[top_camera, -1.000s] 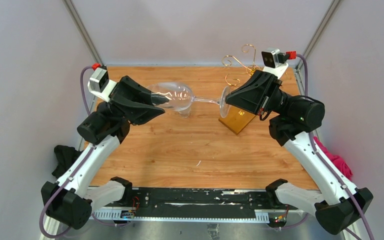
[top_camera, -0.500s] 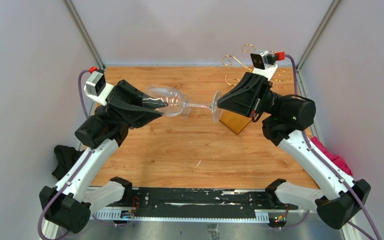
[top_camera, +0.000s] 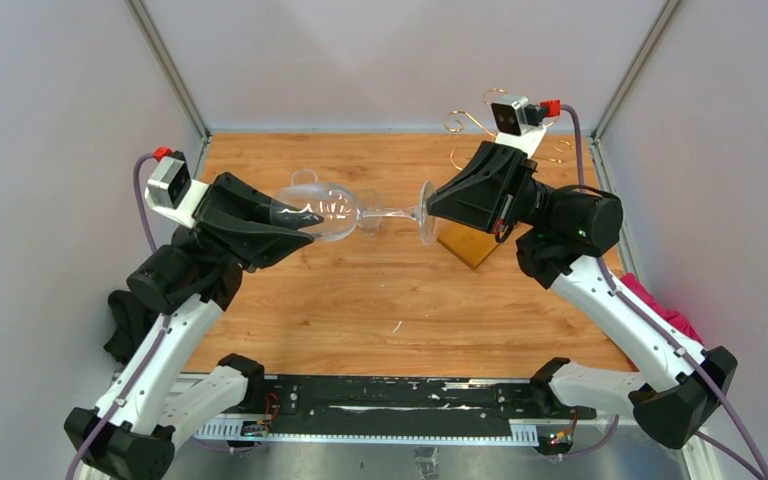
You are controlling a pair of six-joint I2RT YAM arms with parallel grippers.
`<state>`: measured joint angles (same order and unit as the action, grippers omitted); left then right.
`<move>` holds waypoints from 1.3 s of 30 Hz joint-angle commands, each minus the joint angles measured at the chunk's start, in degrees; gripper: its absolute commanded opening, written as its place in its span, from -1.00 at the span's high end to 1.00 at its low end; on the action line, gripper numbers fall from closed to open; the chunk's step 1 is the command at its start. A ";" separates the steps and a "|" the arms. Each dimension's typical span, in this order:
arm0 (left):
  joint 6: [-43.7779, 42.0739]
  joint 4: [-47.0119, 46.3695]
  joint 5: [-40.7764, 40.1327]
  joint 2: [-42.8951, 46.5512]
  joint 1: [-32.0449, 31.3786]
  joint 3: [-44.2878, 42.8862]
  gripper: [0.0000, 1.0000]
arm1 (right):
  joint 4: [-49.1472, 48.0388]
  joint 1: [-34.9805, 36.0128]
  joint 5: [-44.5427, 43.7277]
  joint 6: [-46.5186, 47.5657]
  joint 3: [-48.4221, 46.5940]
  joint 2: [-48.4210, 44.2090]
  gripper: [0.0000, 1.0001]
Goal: Take the wine glass off the wine glass rack
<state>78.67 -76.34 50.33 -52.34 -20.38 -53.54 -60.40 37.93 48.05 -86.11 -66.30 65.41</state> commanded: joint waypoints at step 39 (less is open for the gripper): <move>-38.91 70.55 -32.64 25.81 -1.15 -6.72 1.00 | 14.55 1.56 -4.06 13.27 2.84 -2.19 -0.85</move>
<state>45.54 -14.74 25.76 -28.03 -21.52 -55.94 -45.34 38.63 44.60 -75.50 -64.18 65.25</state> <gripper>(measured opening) 0.264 0.909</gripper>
